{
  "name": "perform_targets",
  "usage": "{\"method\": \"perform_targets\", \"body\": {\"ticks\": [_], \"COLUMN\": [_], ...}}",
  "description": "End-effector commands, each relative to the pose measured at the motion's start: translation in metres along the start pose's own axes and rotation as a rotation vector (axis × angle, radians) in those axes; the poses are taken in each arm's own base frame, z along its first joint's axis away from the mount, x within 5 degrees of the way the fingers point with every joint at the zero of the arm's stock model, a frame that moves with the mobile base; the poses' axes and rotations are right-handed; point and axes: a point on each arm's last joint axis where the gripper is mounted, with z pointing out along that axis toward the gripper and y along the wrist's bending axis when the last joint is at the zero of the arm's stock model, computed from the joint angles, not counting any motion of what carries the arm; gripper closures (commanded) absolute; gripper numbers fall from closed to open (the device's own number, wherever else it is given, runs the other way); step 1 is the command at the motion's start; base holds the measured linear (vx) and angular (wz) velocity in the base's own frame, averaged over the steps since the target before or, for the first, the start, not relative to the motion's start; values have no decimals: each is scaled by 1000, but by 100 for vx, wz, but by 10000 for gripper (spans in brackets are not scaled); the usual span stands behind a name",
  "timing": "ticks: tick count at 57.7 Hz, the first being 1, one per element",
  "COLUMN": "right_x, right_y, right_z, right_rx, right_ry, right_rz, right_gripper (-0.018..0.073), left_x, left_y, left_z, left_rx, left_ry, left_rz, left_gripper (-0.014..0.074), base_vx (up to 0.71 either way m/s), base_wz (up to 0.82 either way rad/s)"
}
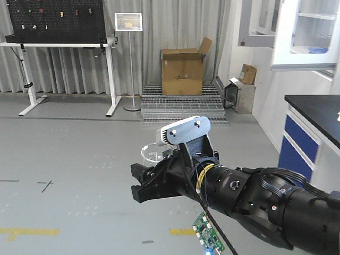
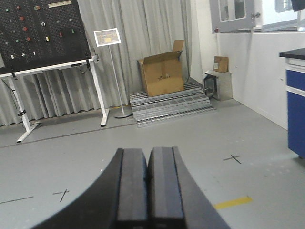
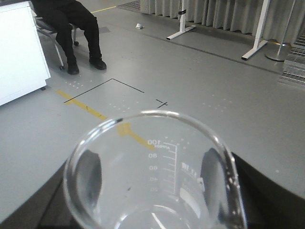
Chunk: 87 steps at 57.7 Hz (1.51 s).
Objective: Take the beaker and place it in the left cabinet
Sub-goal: 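Carry the beaker in the right gripper while driving across the room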
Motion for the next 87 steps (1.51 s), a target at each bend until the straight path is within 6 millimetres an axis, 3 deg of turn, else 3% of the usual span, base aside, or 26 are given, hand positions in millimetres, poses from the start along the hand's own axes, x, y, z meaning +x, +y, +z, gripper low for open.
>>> {"method": "perform_targets", "body": {"ticks": [1,87], "right_x": [-34,-34], "right_y": [2,1], "right_z": [-16,-16], "right_rx": [-30,-28], "right_ry": [-149,-149], "right_rz": [-7,-6], "right_gripper": [519,516], "left_x": [-3,-3], "left_y": [0,0], "left_z": [-1,-1], "left_rx": [-7,-7], "left_ry": [-77,-77], "left_rz": [-6,-6], "left_gripper": [595,595], "base_vx": [77,74], "base_wz": [7,0]}}
